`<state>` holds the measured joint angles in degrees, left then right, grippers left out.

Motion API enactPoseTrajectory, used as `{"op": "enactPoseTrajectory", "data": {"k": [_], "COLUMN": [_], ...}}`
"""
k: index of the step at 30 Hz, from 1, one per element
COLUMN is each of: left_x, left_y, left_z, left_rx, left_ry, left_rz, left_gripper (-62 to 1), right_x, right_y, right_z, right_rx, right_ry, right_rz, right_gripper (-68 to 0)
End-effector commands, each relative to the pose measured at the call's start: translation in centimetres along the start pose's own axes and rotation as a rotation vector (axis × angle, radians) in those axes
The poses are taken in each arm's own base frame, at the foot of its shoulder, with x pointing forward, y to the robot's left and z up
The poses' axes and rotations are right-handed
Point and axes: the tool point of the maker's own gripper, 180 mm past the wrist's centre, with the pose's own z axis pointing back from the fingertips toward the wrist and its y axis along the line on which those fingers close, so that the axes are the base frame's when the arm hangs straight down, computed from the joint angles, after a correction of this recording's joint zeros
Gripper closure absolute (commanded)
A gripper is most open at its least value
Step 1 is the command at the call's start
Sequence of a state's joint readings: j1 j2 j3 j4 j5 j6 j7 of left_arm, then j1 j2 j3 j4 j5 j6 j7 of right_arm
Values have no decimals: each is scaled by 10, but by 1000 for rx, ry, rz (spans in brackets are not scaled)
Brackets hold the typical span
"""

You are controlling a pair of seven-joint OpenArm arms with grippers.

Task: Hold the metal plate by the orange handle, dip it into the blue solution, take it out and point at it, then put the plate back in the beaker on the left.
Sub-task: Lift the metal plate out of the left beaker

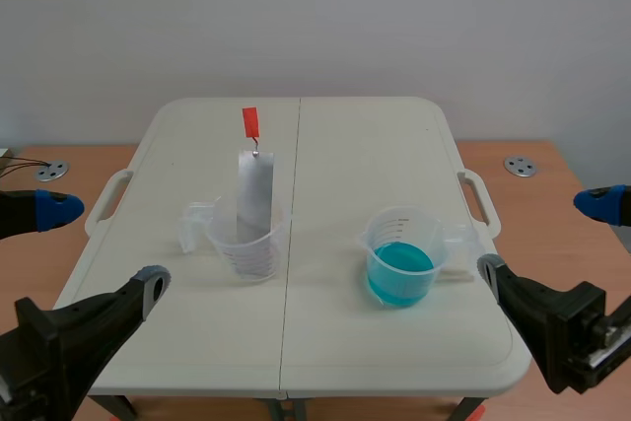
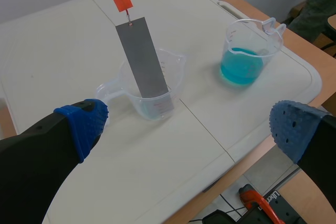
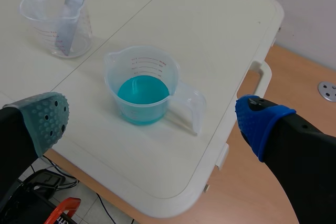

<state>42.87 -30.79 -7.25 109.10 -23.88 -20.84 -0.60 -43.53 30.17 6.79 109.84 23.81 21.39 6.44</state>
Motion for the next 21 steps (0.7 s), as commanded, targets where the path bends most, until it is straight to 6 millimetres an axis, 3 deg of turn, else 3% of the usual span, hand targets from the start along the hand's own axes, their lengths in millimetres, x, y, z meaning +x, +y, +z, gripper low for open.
{"op": "enactPoseTrajectory", "data": {"k": [1, 21], "left_x": [6, 6], "left_y": [-1, -1], "left_z": [-1, -1], "left_rx": [1, 3], "left_ry": [-28, -28], "left_rz": [10, 10], "left_gripper": [-623, -623], "right_x": [12, 19], "right_y": [-3, -4], "right_z": [-1, -5], "right_rx": [-5, -2], "right_ry": [-41, -66], "right_rz": [11, 16], "right_gripper": [-665, -665]}}
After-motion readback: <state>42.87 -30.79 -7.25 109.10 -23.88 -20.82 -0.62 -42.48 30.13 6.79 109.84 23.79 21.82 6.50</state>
